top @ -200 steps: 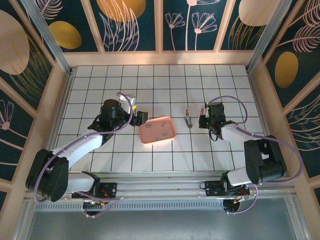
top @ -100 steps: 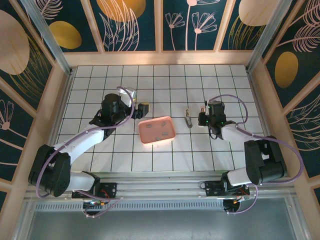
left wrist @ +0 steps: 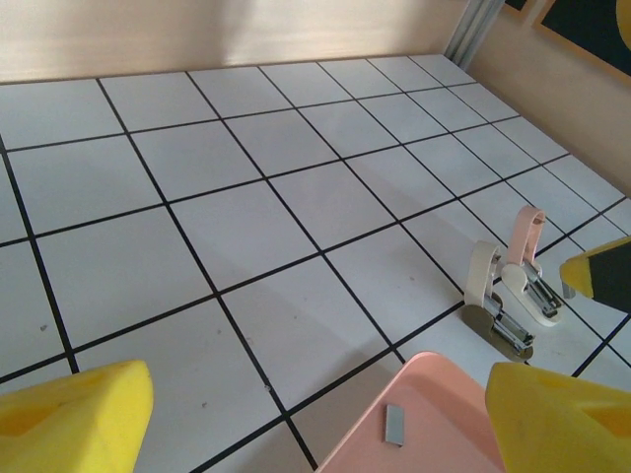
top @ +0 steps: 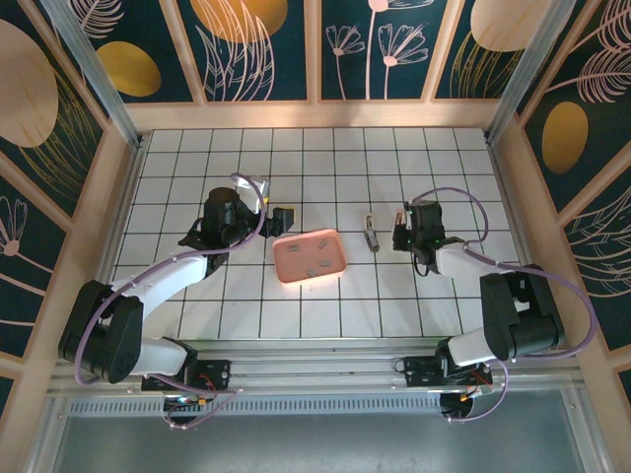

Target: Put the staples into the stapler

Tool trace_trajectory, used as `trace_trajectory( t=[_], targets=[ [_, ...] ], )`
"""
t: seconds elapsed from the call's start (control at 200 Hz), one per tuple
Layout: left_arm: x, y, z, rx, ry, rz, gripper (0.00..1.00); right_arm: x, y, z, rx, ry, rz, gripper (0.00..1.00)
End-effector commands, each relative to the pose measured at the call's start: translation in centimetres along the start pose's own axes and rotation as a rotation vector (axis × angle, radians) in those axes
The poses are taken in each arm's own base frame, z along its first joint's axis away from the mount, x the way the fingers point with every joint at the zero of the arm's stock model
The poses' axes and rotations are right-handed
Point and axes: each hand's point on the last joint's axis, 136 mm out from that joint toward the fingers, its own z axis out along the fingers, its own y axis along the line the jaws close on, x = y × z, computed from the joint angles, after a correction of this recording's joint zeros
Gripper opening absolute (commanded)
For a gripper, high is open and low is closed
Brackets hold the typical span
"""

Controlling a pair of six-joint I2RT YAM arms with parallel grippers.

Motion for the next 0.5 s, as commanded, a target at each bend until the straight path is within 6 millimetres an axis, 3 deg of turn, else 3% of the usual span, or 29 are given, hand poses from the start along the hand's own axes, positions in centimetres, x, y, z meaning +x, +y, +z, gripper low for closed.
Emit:
trace_trajectory(
  t=[0.0, 0.496],
  targets=[
    [-1.2, -0.8, 0.1, 0.032, -0.030, -0.002, 0.87, -0.7, -0.4, 0.3, 0.020, -0.004, -0.005, 0.14],
    [-0.9, -0.8, 0.4, 0.036, -0.020, -0.010, 0.87, -2.4, 0.6, 0.8, -0.014, -0.024, -0.027, 0.14]
  ],
)
